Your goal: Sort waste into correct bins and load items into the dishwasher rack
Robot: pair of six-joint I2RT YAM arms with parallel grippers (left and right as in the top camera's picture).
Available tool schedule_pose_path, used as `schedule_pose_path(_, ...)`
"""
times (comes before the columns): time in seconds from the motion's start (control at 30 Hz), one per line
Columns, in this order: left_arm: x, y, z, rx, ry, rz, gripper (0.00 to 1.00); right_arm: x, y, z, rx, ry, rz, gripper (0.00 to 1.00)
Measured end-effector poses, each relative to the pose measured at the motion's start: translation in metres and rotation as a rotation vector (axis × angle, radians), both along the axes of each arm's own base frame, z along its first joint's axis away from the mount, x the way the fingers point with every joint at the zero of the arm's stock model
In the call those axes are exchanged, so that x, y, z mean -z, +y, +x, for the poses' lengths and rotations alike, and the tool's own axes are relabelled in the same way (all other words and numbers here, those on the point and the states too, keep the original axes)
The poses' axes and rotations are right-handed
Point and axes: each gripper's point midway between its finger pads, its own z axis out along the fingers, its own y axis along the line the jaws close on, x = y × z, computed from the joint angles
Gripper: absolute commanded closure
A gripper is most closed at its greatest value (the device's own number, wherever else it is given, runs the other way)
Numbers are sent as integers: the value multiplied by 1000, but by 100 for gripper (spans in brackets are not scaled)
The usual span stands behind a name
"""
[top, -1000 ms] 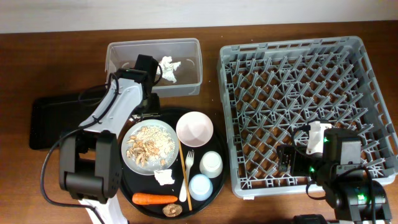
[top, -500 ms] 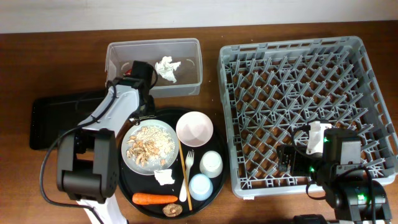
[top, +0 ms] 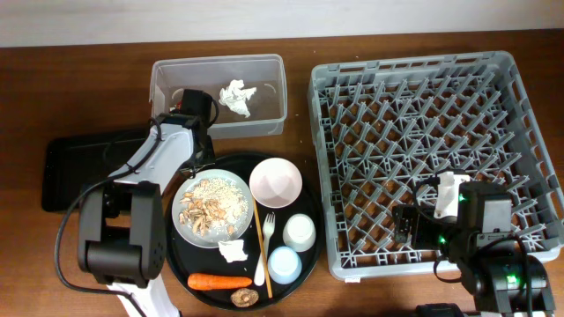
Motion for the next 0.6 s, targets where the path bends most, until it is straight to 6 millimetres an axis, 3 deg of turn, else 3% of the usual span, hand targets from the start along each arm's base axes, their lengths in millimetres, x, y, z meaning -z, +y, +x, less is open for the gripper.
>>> schedule_pose_path(0.13,-5,1,-7,1,17,-1,100,0,0,0,0,0,0,2)
schedule_pose_path(0.2,-19,0,-13,3,5,-12,100,0,0,0,0,1,0,2)
schedule_pose_path(0.37,-128,-8,-16,19,-268,-100,100,0,0,0,0,-2,0,2)
schedule_pose_path(0.47,-166,-15,6,33,-452,-147,99,0,0,0,0,-2,0,2)
schedule_pose_path(0.6,-198,-24,43,52,-654,-194,100,0,0,0,0,1,0,2)
